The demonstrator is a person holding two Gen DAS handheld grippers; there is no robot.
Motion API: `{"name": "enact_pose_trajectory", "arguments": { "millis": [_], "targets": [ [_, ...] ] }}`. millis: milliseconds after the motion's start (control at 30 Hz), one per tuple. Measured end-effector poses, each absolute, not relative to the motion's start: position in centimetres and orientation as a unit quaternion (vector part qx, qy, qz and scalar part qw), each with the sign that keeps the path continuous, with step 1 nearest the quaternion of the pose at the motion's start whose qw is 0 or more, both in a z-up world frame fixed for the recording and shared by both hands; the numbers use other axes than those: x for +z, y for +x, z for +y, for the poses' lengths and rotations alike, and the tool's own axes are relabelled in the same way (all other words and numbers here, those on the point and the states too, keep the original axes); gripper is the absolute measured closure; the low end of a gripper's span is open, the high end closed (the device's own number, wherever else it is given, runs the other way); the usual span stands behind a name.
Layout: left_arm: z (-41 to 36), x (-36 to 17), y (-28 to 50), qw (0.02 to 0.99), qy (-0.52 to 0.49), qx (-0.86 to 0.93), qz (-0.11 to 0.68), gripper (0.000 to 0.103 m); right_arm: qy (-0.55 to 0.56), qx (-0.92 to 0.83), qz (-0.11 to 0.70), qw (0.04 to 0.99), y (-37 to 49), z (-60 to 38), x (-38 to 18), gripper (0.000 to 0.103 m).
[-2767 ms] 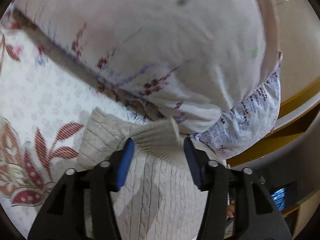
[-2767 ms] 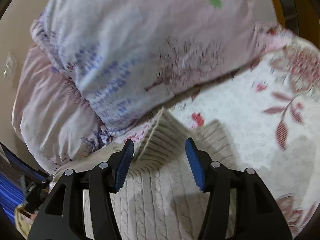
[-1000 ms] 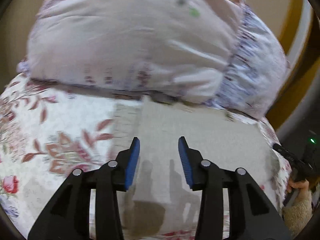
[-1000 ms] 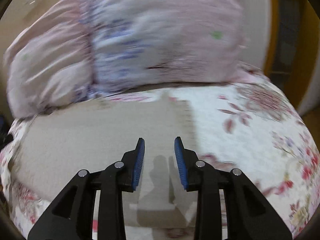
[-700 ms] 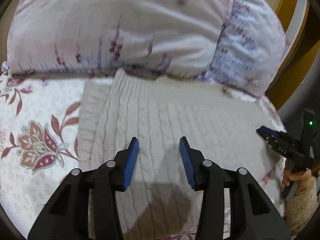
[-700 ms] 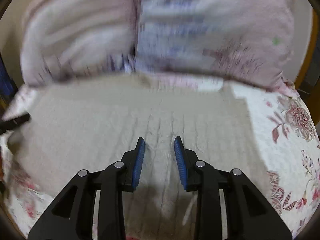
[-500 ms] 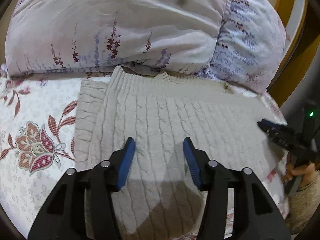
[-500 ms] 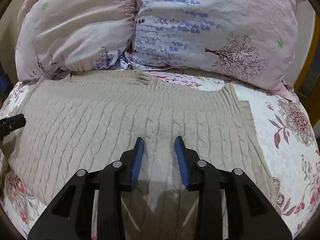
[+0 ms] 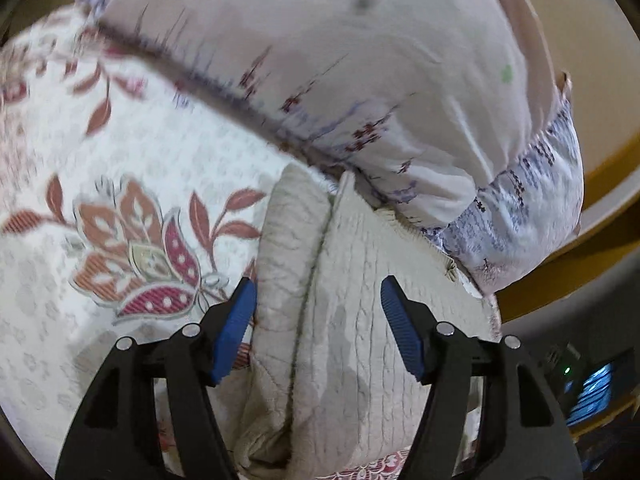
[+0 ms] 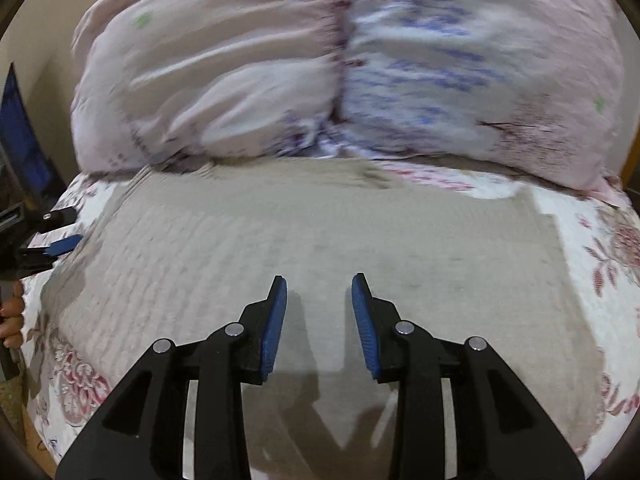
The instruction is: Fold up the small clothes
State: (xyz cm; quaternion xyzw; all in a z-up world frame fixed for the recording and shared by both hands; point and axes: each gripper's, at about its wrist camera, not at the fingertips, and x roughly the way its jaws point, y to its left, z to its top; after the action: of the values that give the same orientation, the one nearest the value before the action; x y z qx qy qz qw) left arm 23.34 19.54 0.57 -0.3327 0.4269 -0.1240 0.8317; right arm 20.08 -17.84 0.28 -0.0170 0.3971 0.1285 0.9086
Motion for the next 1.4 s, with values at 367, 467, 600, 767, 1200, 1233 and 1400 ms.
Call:
{"name": "enact_pose_trajectory", "arguments": {
  "millis": [367,467,600,767,1200,1233,1400],
  "targets": [
    [18.1,-0.2,23.6,0.82,-0.35,-0.134,0.432,0.038,-0.053,0.107,0.405,0.906,20.6,-15.3,-1.2,0.066],
    [17.9,-0.3,23.5,0.819,-0.352,-0.133,0.433,0.044,-0.052,0.108,0.406,0.906,20.6,-15.3,-1.3,0.066],
    [17.6,-0.5,23.6,0.814,-0.356,-0.135,0.439,0.053,-0.046,0.11,0.407,0.905,20.6,-15.5,-1.3,0.066],
    [16.9,-0.9,24.0,0.805,-0.354,-0.135,0.457,0.08,-0.04,0.113,0.409,0.905,20.6,-15.7,-1.3,0.066],
    [12.5,7.0,24.2,0.821,-0.355,-0.225,0.386,0.086,-0.018,0.125,0.417,0.9,20.7,-16.0,-0.6,0.066],
    [11.5,7.8,24.3,0.821,-0.354,-0.238,0.38,0.086,-0.001,0.13,0.419,0.899,20.7,-16.6,-0.2,0.066],
    [6.7,10.7,25.3,0.817,-0.331,-0.288,0.375,0.087,0.041,0.103,0.394,0.913,19.8,-21.3,2.0,0.064]
  ]
}}
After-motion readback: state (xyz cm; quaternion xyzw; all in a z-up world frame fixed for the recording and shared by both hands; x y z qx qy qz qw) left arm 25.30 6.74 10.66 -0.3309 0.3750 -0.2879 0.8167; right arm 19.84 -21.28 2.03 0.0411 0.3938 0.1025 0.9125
